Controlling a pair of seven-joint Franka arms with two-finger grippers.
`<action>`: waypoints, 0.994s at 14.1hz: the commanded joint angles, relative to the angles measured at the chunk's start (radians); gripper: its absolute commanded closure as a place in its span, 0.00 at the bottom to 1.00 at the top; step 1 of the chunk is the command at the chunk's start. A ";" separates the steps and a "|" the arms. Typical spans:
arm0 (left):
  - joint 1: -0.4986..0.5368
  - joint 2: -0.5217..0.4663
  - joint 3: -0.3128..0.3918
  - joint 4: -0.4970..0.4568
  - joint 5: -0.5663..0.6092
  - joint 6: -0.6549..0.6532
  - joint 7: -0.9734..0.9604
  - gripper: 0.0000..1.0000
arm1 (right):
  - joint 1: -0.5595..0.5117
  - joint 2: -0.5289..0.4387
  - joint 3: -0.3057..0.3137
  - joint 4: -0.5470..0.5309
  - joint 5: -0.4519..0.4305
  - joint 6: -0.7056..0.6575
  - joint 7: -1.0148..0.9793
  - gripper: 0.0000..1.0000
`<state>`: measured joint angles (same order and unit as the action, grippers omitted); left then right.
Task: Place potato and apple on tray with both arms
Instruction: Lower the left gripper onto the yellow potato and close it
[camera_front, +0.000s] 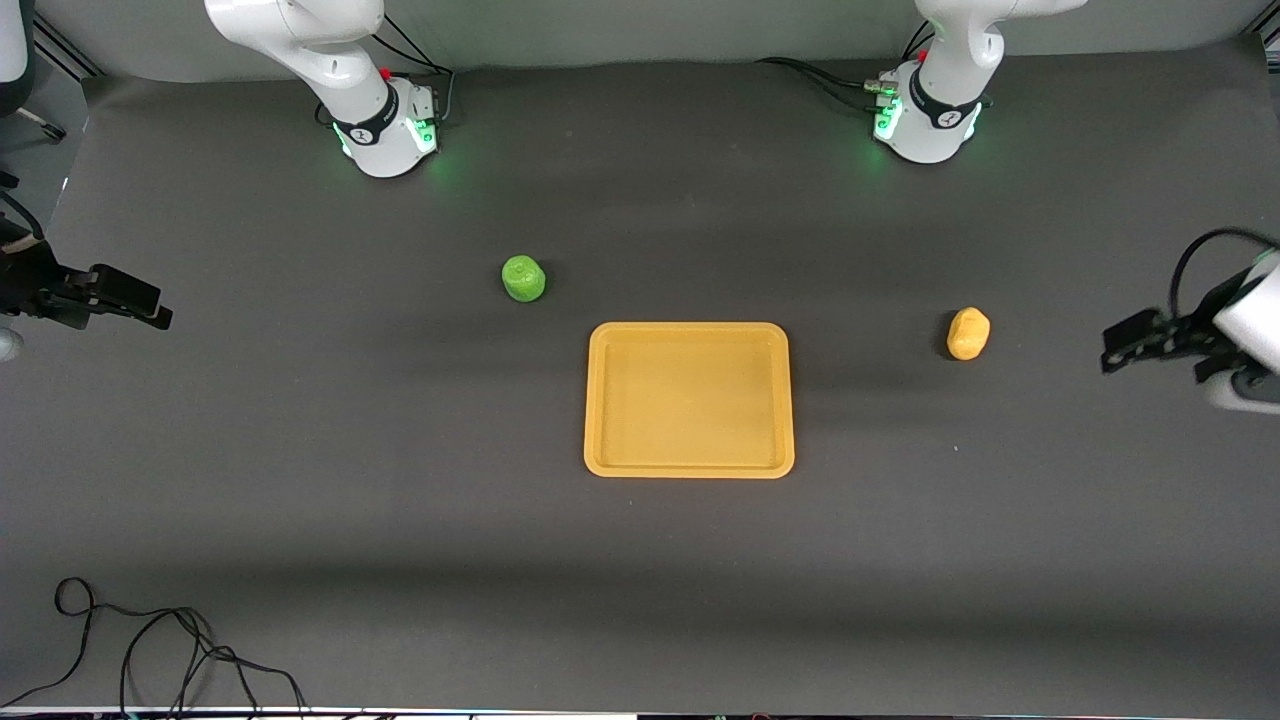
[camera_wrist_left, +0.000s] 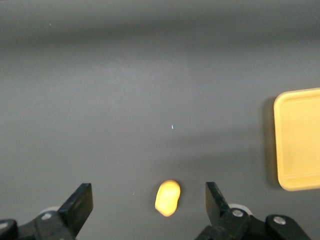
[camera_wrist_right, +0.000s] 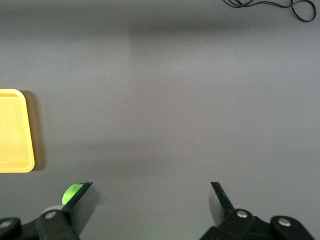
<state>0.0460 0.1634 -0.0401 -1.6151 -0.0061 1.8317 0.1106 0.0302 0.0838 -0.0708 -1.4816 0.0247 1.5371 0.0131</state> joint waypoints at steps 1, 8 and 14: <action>-0.014 0.025 0.002 -0.103 0.009 0.068 -0.075 0.00 | 0.002 0.005 -0.003 0.012 -0.011 -0.006 -0.031 0.00; -0.008 0.105 0.002 -0.463 0.011 0.431 -0.072 0.00 | 0.007 0.007 -0.003 0.015 -0.011 -0.006 -0.024 0.00; -0.014 0.090 0.002 -0.632 0.014 0.456 0.002 0.03 | 0.004 0.013 -0.001 0.017 -0.008 0.002 -0.024 0.00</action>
<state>0.0457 0.3035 -0.0415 -2.1767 -0.0032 2.2805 0.0664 0.0320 0.0864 -0.0708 -1.4810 0.0236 1.5365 0.0067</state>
